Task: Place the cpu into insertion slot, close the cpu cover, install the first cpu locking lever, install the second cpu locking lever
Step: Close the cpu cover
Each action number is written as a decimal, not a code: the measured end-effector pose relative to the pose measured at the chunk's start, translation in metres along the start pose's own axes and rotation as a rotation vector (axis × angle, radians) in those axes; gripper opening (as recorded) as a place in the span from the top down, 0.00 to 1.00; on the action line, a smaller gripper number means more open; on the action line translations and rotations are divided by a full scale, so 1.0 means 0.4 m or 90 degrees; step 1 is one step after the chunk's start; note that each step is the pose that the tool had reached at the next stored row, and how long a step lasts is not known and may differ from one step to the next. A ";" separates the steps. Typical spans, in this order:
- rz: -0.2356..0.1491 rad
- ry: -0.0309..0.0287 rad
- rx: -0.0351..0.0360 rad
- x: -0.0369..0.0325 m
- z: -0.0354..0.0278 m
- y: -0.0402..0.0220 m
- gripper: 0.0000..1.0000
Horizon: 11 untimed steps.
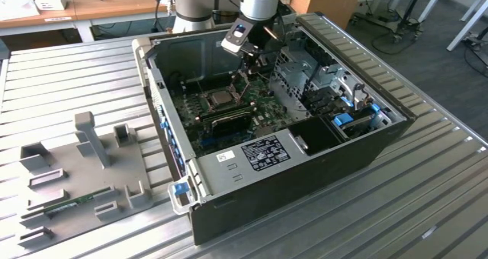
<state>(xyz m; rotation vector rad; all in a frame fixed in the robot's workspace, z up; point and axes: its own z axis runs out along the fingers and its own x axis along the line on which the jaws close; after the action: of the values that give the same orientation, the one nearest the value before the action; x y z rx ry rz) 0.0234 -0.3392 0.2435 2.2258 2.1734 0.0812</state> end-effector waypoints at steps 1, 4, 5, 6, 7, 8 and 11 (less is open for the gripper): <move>0.000 0.0000 -0.0005 0.000 0.000 -0.007 0.89; 0.000 0.0001 -0.0017 -0.001 -0.001 -0.031 0.89; 0.000 0.0001 -0.0021 -0.001 -0.001 -0.039 0.89; 0.000 0.0000 -0.0024 -0.001 -0.001 -0.047 0.89; 0.000 0.0000 -0.0027 -0.001 -0.002 -0.053 0.89; 0.000 0.0000 -0.0029 -0.001 -0.002 -0.060 0.89; 0.000 0.0000 -0.0030 -0.001 -0.002 -0.065 0.89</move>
<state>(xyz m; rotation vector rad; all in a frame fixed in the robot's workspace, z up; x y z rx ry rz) -0.0025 -0.3391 0.2428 2.2233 2.1710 0.0861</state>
